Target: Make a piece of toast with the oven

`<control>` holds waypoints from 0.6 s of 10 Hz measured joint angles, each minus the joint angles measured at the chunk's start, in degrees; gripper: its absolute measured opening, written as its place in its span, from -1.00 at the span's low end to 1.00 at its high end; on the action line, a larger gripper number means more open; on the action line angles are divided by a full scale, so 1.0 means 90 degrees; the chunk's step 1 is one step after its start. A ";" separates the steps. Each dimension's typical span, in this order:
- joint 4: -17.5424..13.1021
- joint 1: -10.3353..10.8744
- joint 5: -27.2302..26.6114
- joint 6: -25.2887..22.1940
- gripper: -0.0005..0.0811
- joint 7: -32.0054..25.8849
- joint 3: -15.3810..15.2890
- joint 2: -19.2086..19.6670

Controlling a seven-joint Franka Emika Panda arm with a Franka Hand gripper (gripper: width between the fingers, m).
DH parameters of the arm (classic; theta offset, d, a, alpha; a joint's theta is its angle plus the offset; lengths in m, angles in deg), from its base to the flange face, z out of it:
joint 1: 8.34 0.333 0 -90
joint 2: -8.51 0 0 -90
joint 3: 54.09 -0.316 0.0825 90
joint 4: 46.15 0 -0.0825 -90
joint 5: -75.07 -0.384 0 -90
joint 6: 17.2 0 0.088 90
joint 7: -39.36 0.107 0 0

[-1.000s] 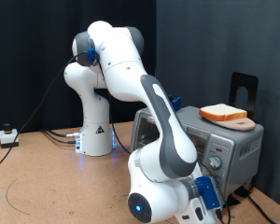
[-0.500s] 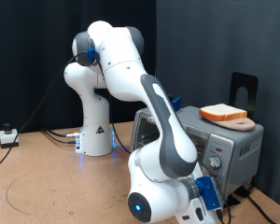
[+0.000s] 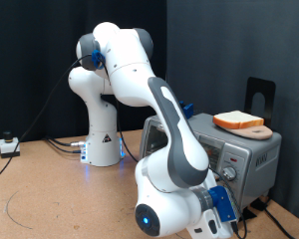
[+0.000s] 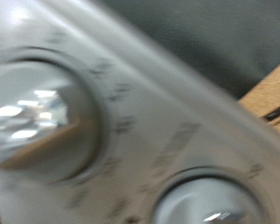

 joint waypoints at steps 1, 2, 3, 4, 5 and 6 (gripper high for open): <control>0.0019 -0.0136 0.0000 -0.0230 0.91 0.0223 0.0036 -0.0059; 0.0066 -0.0273 -0.0031 -0.0331 0.97 0.0510 0.0082 -0.0135; 0.0109 -0.0402 -0.0051 -0.0350 0.97 0.0699 0.0139 -0.0203; 0.0150 -0.0517 -0.0053 -0.0373 0.99 0.0807 0.0206 -0.0288; 0.0163 -0.0639 -0.0040 -0.0492 0.99 0.0884 0.0266 -0.0350; 0.0161 -0.0748 0.0005 -0.0662 1.00 0.0965 0.0338 -0.0411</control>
